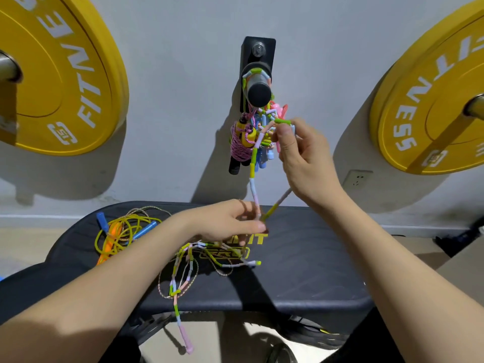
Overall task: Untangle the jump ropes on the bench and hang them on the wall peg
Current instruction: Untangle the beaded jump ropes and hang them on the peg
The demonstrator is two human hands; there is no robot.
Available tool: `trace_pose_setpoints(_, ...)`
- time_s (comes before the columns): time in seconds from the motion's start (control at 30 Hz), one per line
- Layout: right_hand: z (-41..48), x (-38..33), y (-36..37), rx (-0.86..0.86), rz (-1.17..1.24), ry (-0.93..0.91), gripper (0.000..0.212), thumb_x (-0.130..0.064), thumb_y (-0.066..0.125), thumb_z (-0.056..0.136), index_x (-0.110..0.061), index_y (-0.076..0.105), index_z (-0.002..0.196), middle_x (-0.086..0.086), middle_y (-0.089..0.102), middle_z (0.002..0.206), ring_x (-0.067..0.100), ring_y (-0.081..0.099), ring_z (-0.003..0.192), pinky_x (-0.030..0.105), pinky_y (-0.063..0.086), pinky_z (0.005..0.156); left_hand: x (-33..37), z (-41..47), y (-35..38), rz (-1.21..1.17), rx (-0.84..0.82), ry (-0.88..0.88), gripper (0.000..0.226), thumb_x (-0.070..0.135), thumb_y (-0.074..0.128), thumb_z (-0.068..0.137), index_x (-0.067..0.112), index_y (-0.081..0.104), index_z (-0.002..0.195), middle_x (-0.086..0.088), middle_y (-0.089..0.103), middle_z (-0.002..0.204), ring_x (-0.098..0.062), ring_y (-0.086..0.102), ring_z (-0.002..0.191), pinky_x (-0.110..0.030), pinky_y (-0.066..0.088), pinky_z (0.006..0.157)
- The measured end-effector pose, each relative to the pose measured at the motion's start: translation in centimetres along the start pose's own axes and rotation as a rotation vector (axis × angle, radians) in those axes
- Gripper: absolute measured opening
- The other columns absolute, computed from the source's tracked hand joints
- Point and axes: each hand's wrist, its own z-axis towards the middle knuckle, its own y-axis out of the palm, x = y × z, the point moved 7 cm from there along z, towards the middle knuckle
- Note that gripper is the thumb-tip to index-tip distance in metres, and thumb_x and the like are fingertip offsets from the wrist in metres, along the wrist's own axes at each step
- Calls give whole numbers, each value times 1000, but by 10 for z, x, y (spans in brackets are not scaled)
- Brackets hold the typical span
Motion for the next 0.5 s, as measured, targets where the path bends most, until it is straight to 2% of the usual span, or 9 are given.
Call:
trace_pose_setpoints(0.03,0,6,-8,66,-95,16,28,-31,46,114,-20,63,94,-17,46,59,6,38,54,24,27,56,0,-3,-1,-30,-41,-8,28,29,62,107,4,57,120,-11,79,104,-24,54,72,-37,42,69)
trace_pose_setpoints(0.1,-1,17,-21,163,-285,62,26,-35,49,111,-19,66,101,-17,54,64,9,46,59,29,33,58,-6,-9,-10,56,-86,-47,21,27,62,107,5,62,109,-8,80,98,-23,51,70,-33,43,62)
trace_pose_setpoints(0.17,-1,28,-32,200,-501,148,20,-36,50,106,-24,65,111,-10,61,90,14,55,79,35,40,67,-16,-15,-24,288,-73,-103,24,31,62,105,12,72,93,-10,79,94,-20,54,65,-31,46,61)
trace_pose_setpoints(0.23,-3,37,-39,185,-648,224,27,-25,50,98,-26,63,122,2,50,117,24,51,107,37,41,77,-21,-17,-38,396,13,-130,28,29,60,106,16,75,85,-9,80,90,-14,58,60,-28,49,62)
trace_pose_setpoints(0.3,-5,45,-35,80,-652,259,38,-11,51,92,-22,62,127,9,39,123,32,40,118,38,40,92,-14,-17,-50,243,149,-89,27,24,57,109,12,75,93,-7,81,89,-12,55,57,-24,47,57)
trace_pose_setpoints(0.37,-11,51,-27,-68,-679,312,40,-6,53,89,-20,61,125,13,36,128,37,35,123,42,36,106,0,-15,-61,-15,276,-10,24,23,57,109,8,74,102,-7,82,91,-10,48,53,-19,39,48)
trace_pose_setpoints(0.43,-18,55,-17,-185,-736,370,37,-6,57,86,-21,59,120,13,36,129,36,34,122,41,33,106,12,-14,-68,-255,357,46,24,24,57,109,6,73,106,-7,82,97,-7,42,49,-17,34,45)
trace_pose_setpoints(0.5,-24,52,-6,-236,-689,391,28,-9,59,85,-21,64,110,9,40,123,33,39,116,38,36,101,22,-13,-74,-394,387,62,26,27,56,110,6,71,112,-5,82,106,-5,40,47,-15,31,43)
